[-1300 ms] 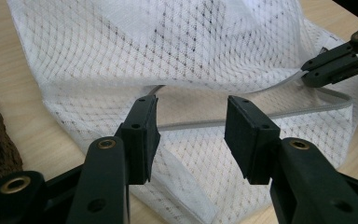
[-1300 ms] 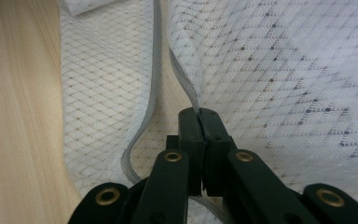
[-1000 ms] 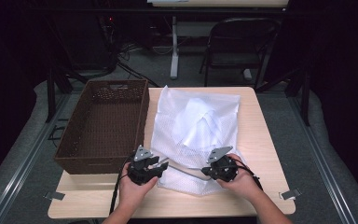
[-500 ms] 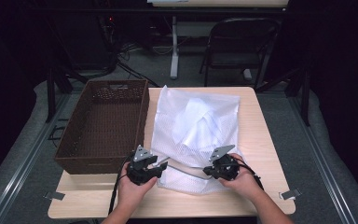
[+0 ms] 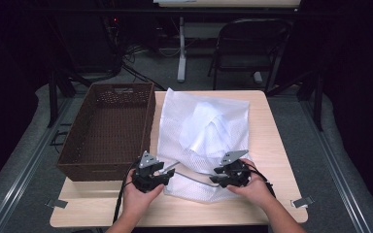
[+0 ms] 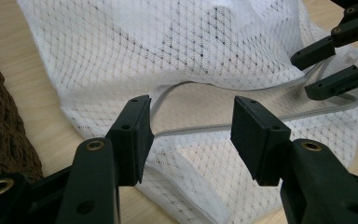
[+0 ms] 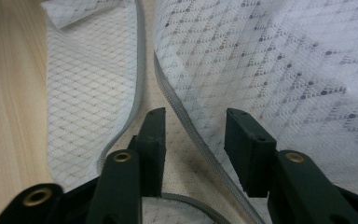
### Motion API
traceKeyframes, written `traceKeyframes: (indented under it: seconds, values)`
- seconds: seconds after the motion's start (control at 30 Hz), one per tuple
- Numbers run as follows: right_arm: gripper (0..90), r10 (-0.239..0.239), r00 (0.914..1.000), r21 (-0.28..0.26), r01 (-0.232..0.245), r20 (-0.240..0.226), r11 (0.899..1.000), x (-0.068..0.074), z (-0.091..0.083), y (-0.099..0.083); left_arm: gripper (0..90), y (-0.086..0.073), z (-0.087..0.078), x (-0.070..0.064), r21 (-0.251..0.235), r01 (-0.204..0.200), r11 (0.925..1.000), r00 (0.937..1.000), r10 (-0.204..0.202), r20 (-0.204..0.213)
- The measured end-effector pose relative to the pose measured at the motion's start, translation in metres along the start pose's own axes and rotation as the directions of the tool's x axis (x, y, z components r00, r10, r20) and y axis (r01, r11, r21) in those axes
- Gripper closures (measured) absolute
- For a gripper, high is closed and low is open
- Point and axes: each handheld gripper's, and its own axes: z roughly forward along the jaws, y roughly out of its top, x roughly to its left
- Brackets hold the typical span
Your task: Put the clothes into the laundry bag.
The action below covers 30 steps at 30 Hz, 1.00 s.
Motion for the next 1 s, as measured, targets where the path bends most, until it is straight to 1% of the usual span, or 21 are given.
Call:
traceKeyframes:
  seconds: [0.13, 0.23, 0.33, 0.47, 0.57, 0.6, 0.63, 0.73, 0.77, 0.8, 0.87, 0.9, 1.0]
  values:
    - [47.7, 0.001, 0.9999, -0.033, 0.000, 0.012, 0.999, 0.001, -0.001, 0.001, 47.8, 0.000, 0.000, 0.000, -0.004, -0.001, 1.0000, 1.0000, 0.001, -0.006]
    - [45.0, -0.009, 0.9998, -0.047, 0.010, 0.019, 0.999, 0.001, -0.001, 0.001, 47.6, 0.000, 0.000, 0.000, -0.006, 0.002, 1.0000, 1.0000, -0.002, -0.005]
    - [43.9, -0.019, 0.9994, -0.047, 0.020, 0.029, 0.999, 0.002, -0.002, 0.001, 47.3, 0.000, -0.001, 0.000, -0.008, 0.002, 1.0000, 1.0000, -0.002, -0.006]
    - [43.0, -0.029, 0.9990, -0.066, 0.031, 0.035, 0.997, 0.003, -0.004, 0.003, 47.1, 0.000, -0.001, 0.000, -0.007, 0.002, 1.0000, 1.0000, -0.002, -0.008]
    - [42.9, -0.041, 0.9979, -0.085, 0.046, 0.050, 0.995, 0.004, -0.007, 0.006, 47.0, 0.000, -0.001, 0.000, -0.007, 0.001, 1.0000, 1.0000, -0.001, -0.009]
    - [42.8, -0.038, 0.9979, -0.090, 0.043, 0.052, 0.995, 0.004, -0.008, 0.007, 47.0, 0.000, -0.001, 0.000, -0.007, 0.001, 1.0000, 1.0000, -0.001, -0.007]
    - [42.7, -0.047, 0.9975, -0.096, 0.052, 0.053, 0.994, 0.004, -0.010, 0.008, 46.9, 0.000, -0.002, 0.000, -0.006, 0.001, 1.0000, 1.0000, -0.001, -0.007]
    - [41.8, -0.047, 0.9962, -0.122, 0.055, 0.073, 0.991, 0.006, -0.020, 0.013, 46.8, 0.001, -0.003, -0.001, -0.009, 0.001, 1.0000, 1.0000, -0.001, -0.007]
    - [41.7, -0.049, 0.9955, -0.130, 0.060, 0.081, 0.990, 0.005, -0.023, 0.016, 46.8, 0.002, -0.003, -0.001, -0.015, 0.001, 0.9999, 0.9999, -0.002, -0.013]
    - [41.7, -0.042, 0.9952, -0.135, 0.054, 0.089, 0.989, 0.006, -0.027, 0.019, 46.8, 0.002, -0.004, -0.001, -0.014, 0.002, 0.9999, 1.0000, -0.003, -0.010]
    - [41.7, -0.044, 0.9928, -0.150, 0.061, 0.111, 0.987, 0.007, -0.035, 0.025, 46.6, 0.003, -0.003, -0.001, -0.023, 0.017, 0.9996, 0.9999, -0.017, -0.004]
    - [41.7, -0.042, 0.9921, -0.161, 0.061, 0.118, 0.985, 0.007, -0.040, 0.029, 46.5, 0.003, -0.003, -0.001, -0.026, 0.016, 0.9995, 0.9998, -0.016, -0.008]
    - [41.8, -0.041, 0.9899, -0.170, 0.064, 0.136, 0.983, 0.009, -0.052, 0.037, 46.4, 0.003, -0.004, -0.002, -0.022, 0.012, 0.9997, 0.9999, -0.012, -0.005]
